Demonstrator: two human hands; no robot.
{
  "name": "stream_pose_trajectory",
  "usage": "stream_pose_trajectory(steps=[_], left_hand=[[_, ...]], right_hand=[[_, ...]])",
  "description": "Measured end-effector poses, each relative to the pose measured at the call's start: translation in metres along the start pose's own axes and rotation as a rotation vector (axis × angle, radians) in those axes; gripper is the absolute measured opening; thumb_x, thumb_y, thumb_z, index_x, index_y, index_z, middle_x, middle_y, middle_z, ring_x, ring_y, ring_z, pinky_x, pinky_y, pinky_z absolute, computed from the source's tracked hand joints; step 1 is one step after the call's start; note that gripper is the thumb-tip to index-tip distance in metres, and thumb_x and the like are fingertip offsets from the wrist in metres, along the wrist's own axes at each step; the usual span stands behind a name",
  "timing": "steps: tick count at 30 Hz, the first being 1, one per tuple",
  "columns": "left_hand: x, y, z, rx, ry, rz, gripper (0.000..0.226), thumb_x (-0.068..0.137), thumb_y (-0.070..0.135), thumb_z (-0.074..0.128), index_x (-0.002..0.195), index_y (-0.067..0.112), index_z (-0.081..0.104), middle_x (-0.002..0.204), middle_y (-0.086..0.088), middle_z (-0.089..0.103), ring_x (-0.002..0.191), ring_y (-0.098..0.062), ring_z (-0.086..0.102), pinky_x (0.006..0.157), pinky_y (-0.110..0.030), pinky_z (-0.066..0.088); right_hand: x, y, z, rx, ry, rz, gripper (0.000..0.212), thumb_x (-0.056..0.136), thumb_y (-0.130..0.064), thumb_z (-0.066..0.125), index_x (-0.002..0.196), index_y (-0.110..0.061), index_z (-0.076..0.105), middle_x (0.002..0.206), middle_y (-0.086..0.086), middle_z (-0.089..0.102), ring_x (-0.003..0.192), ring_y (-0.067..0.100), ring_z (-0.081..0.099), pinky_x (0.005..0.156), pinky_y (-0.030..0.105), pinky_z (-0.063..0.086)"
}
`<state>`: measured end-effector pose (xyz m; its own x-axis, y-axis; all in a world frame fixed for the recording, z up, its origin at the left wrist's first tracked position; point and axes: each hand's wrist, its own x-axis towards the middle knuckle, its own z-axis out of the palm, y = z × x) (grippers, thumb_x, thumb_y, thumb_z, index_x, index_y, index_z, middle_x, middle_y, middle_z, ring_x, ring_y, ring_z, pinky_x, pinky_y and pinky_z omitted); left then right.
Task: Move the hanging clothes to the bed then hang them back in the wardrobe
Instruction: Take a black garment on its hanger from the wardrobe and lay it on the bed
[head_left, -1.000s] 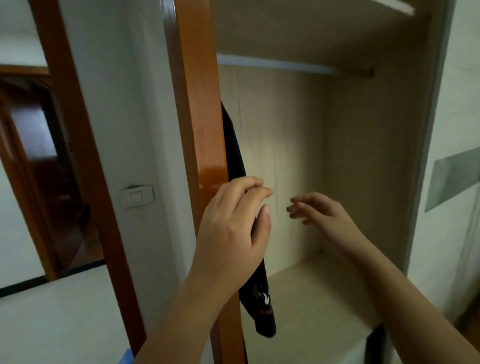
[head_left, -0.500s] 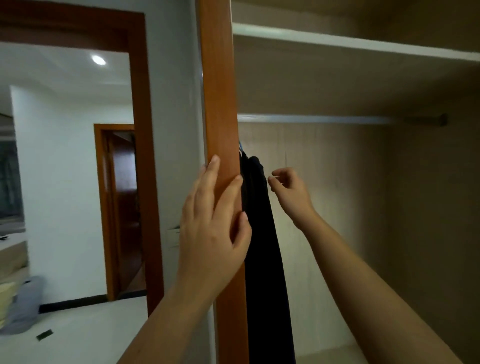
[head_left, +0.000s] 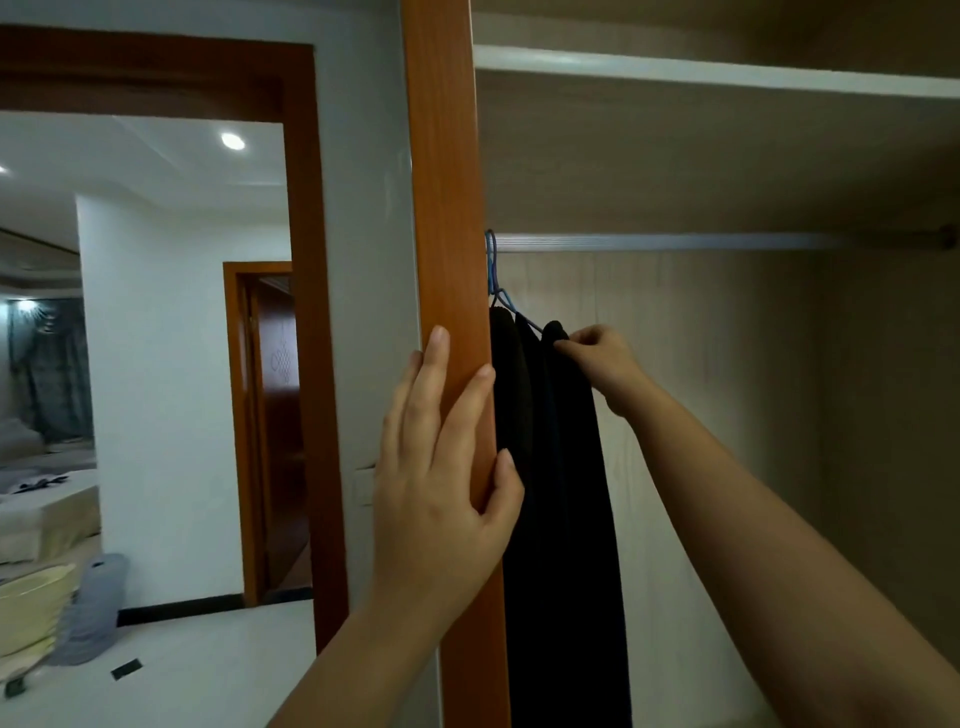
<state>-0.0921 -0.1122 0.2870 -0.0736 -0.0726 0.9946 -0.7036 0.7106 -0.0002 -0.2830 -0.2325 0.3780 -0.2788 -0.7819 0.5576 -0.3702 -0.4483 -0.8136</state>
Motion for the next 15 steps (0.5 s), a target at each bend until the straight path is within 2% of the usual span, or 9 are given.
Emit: stream_pose_trajectory(steps=[1,4,6,10,15], left_hand=[[0.0,0.0,0.0,0.003,0.004,0.003,0.054,0.083,0.027,0.048,0.134,0.024,0.032,0.151,0.001,0.016,0.14,-0.018,0.019,0.114,-0.03,0.024],[0.0,0.0,0.0,0.009,0.012,0.006,0.053,0.083,0.027,0.048,0.133,0.023,0.033,0.151,0.0,0.017,0.14,-0.019,0.02,0.112,-0.033,0.026],[-0.001,0.0,0.0,0.01,0.012,0.009,0.052,0.083,0.026,0.048,0.133,0.023,0.034,0.151,0.0,0.018,0.14,-0.02,0.021,0.112,-0.033,0.026],[-0.001,0.0,0.0,0.006,0.014,-0.001,0.052,0.083,0.027,0.047,0.133,0.024,0.034,0.151,0.001,0.018,0.14,-0.019,0.021,0.112,-0.032,0.026],[0.0,0.001,0.0,0.003,0.009,-0.001,0.052,0.082,0.027,0.047,0.132,0.026,0.033,0.152,0.003,0.016,0.14,-0.019,0.021,0.112,-0.032,0.026]], right_hand=[[0.003,-0.002,-0.001,-0.056,0.015,-0.003,0.019,0.085,-0.022,0.059,0.069,-0.016,0.049,0.085,0.011,0.058,0.08,0.024,0.057,0.073,0.038,0.049],[0.009,-0.011,0.0,-0.353,-0.025,-0.016,0.038,0.089,-0.03,0.053,0.057,-0.011,0.041,0.063,0.008,0.046,0.058,0.02,0.046,0.055,0.029,0.037],[0.012,-0.014,0.002,-0.453,-0.055,-0.003,0.042,0.092,-0.034,0.046,0.058,-0.01,0.039,0.06,0.005,0.041,0.053,0.016,0.039,0.048,0.027,0.029],[0.015,-0.009,0.007,-0.222,-0.08,0.056,0.037,0.093,-0.029,0.041,0.062,-0.008,0.045,0.061,0.004,0.042,0.053,0.016,0.039,0.048,0.028,0.03],[0.018,-0.014,0.008,0.142,0.032,0.147,0.026,0.092,-0.024,0.041,0.082,-0.004,0.055,0.067,0.005,0.047,0.057,0.016,0.044,0.05,0.029,0.034]])
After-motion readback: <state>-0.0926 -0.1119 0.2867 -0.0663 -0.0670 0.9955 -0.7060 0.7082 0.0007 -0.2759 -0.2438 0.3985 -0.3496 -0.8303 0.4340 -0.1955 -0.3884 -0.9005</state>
